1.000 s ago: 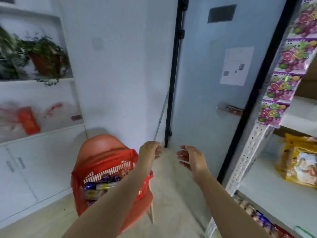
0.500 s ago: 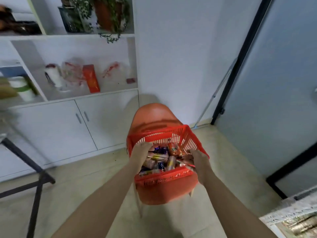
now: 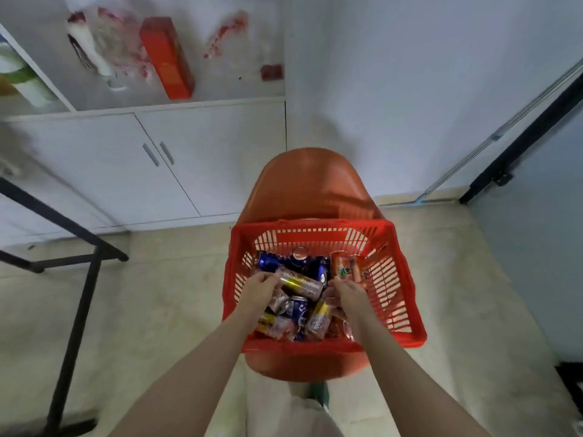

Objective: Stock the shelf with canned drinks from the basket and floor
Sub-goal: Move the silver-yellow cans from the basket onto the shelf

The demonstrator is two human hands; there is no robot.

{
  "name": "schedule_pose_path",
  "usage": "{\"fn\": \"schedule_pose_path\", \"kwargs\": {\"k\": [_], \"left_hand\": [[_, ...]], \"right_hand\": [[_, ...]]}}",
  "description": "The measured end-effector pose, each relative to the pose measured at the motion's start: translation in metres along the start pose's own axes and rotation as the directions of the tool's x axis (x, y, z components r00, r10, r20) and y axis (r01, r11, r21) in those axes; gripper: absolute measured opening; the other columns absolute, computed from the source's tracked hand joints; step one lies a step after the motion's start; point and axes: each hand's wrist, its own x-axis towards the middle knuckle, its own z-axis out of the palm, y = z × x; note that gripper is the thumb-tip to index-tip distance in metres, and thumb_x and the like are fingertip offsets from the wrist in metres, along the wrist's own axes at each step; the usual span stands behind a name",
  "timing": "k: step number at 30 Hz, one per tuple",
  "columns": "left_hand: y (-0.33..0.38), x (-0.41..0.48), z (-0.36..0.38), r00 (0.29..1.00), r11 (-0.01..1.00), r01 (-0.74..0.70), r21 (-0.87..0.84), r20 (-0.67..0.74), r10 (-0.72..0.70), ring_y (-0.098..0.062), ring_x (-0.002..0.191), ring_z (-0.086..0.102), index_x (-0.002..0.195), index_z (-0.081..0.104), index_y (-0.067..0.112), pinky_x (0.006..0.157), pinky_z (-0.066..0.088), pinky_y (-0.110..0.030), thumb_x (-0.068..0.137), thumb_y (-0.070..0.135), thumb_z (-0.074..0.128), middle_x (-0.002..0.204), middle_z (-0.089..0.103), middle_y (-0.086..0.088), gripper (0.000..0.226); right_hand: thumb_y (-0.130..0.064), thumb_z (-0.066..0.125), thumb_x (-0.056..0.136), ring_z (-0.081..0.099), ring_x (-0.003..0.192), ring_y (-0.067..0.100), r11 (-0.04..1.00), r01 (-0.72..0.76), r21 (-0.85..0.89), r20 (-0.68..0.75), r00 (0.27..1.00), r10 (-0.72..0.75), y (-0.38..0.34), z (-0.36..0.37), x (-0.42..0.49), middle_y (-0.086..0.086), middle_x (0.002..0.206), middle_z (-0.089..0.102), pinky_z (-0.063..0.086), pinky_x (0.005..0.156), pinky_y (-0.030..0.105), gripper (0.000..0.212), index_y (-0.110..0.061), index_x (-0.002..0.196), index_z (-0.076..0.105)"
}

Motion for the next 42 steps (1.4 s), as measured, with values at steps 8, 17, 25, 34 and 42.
{"fn": "schedule_pose_path", "kwargs": {"k": [8, 17, 25, 34, 42], "left_hand": [[-0.024, 0.087, 0.037, 0.995, 0.983, 0.079, 0.166, -0.075, -0.068, -0.018, 0.111, 0.052, 0.13, 0.056, 0.011, 0.09, 0.038, -0.028, 0.097, 0.033, 0.054, 0.121, 0.057, -0.002, 0.039], [-0.038, 0.164, 0.057, 0.987, 0.793, 0.158, 0.589, -0.076, -0.14, -0.032, 0.126, 0.045, 0.13, 0.051, 0.006, 0.101, 0.036, -0.036, 0.096, 0.042, 0.048, 0.133, 0.054, -0.015, 0.05], [-0.032, 0.175, 0.059, 0.983, 0.896, 0.181, 0.406, -0.094, -0.156, -0.03, 0.096, 0.062, 0.113, 0.059, 0.006, 0.068, 0.045, -0.031, 0.093, 0.039, 0.058, 0.114, 0.061, -0.018, 0.039], [0.011, 0.097, 0.048, 0.996, 0.98, 0.077, 0.185, -0.053, -0.068, -0.013, 0.092, 0.058, 0.106, 0.055, 0.017, 0.075, 0.047, -0.028, 0.097, 0.039, 0.054, 0.101, 0.062, 0.002, 0.024], [0.101, 0.025, 0.039, 0.957, 0.969, -0.222, 0.108, 0.214, 0.195, -0.016, 0.084, 0.058, 0.096, 0.058, 0.01, 0.066, 0.041, -0.023, 0.088, 0.041, 0.067, 0.094, 0.065, -0.004, 0.033]], "right_hand": [[-0.035, 0.046, 0.101, 0.056, 0.112, 0.022, 0.976, -0.185, -0.119, 0.016, 0.982, 0.188, 0.035, 0.013, 0.098, 0.003, 0.123, 0.06, 0.046, 0.104, 0.046, 0.036, -0.014, 0.129, 0.054], [-0.035, 0.042, 0.101, 0.047, 0.125, 0.029, 0.952, -0.252, -0.171, -0.037, 0.968, 0.25, 0.067, 0.043, 0.154, 0.006, 0.139, 0.047, 0.038, 0.104, 0.04, 0.049, -0.011, 0.144, 0.04], [-0.037, 0.051, 0.098, 0.054, 0.103, 0.024, 0.965, -0.262, -0.004, -0.191, 0.948, 0.256, 0.064, 0.048, 0.162, 0.01, 0.116, 0.056, 0.044, 0.089, 0.036, 0.041, -0.003, 0.121, 0.047], [-0.036, 0.064, 0.09, 0.062, 0.102, 0.031, 0.981, -0.054, 0.189, -0.347, 0.931, 0.118, 0.002, 0.027, 0.116, 0.013, 0.117, 0.058, 0.052, 0.092, 0.055, 0.037, -0.019, 0.113, 0.041], [-0.012, 0.07, 0.087, 0.064, 0.079, 0.021, 0.777, 0.18, 0.603, -0.357, 0.932, 0.061, -0.077, -0.025, 0.02, 0.017, 0.105, 0.063, 0.053, 0.063, 0.034, 0.055, -0.007, 0.135, 0.043]]}}
